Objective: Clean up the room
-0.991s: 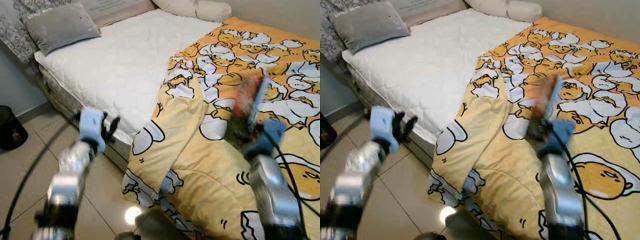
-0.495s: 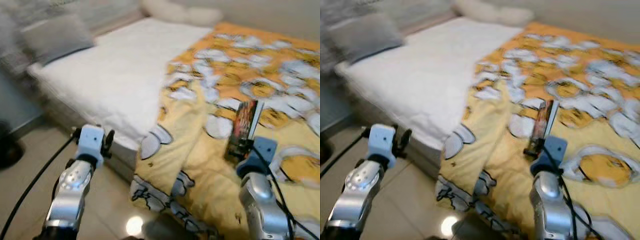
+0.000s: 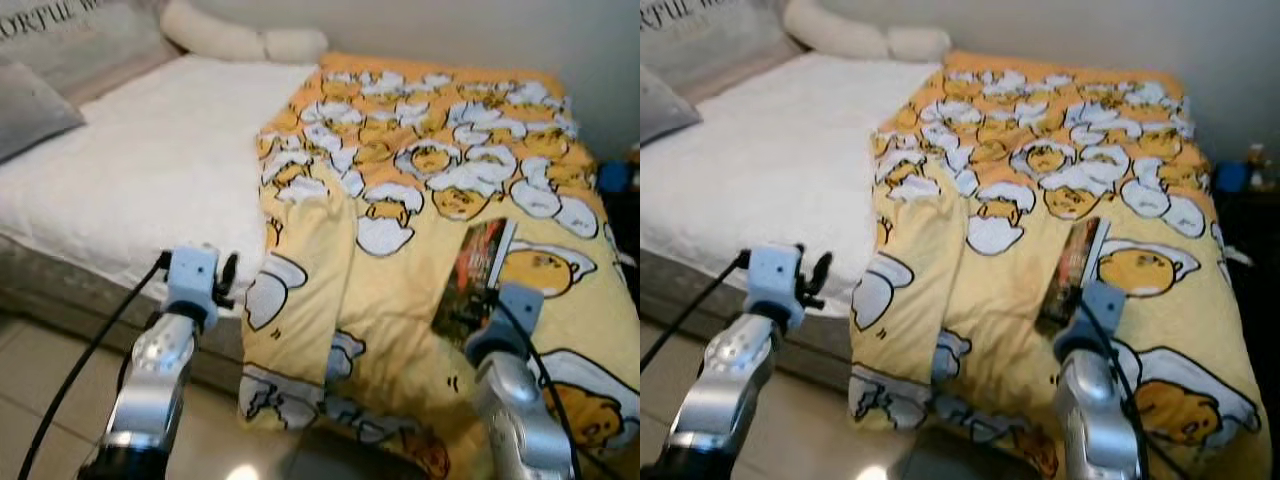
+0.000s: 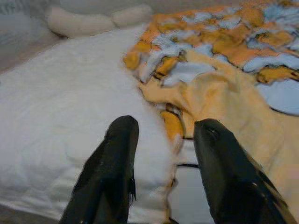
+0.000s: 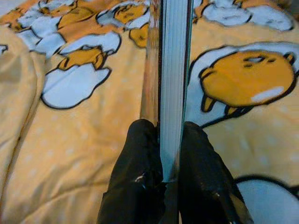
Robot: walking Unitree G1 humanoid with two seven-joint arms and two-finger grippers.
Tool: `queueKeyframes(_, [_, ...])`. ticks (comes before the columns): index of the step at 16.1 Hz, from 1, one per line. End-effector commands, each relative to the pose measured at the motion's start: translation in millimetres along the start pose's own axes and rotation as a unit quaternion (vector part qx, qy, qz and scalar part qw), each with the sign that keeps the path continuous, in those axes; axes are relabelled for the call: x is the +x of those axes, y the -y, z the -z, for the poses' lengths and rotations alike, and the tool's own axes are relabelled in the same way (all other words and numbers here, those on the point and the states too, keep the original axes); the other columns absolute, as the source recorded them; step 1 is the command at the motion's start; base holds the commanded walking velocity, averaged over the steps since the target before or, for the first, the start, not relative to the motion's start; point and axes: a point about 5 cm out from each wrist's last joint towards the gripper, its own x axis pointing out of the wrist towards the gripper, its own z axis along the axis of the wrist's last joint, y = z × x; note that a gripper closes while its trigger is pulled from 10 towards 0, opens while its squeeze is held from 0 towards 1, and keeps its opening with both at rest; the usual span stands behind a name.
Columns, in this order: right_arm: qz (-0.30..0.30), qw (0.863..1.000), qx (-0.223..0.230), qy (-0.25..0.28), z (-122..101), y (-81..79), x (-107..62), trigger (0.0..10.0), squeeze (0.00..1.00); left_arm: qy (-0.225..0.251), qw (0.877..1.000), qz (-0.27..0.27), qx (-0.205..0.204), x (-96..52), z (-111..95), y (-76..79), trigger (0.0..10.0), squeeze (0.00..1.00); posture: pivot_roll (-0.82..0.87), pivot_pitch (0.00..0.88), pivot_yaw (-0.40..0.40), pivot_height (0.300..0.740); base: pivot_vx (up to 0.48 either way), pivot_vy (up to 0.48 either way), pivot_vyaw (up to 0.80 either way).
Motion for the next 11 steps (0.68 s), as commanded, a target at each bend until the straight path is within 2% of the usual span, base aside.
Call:
queueKeyframes(1, [0.013, 1.000, -0.009, 0.024, -7.9, 0.1, 0.8, 10.0, 0.00, 0.000, 1.000, 0.001, 0.003, 0.6, -2.3, -1.3, 10.0, 0.00, -0.03, 0.000, 0.048, 0.740, 0.000, 0.480, -0.80])
queueKeyframes(3, [-0.002, 1.000, -0.004, 0.019, -8.1, -2.5, 1.6, 10.0, 0.00, -0.005, 1.000, -0.006, 0.001, 2.1, -2.3, -2.1, 10.0, 0.00, -0.04, 0.000, 0.040, 0.740, 0.000, 0.480, -0.80])
queueKeyframes(8, [-0.018, 1.000, -0.022, 0.014, -10.3, -8.0, 5.9, 10.0, 0.00, -0.010, 1.000, -0.023, -0.010, -1.7, 4.3, -6.0, 10.0, 0.00, -0.02, 0.000, 0.011, 0.740, 0.000, 0.480, -0.80])
queueKeyframes(10, [-0.018, 0.999, -0.023, 0.014, -10.7, -9.7, 7.4, 10.0, 0.00, -0.015, 1.000, -0.026, -0.006, 3.0, 4.9, -8.8, 10.0, 0.00, -0.03, 0.000, 0.022, 0.740, 0.000, 0.480, -0.80])
queueKeyframes(11, [-0.020, 0.999, -0.028, 0.014, -11.0, -10.1, 8.1, 10.0, 0.00, -0.015, 1.000, -0.026, -0.007, 4.3, 4.5, -8.0, 10.0, 0.00, -0.04, 0.000, 0.022, 0.740, 0.000, 0.480, 0.00])
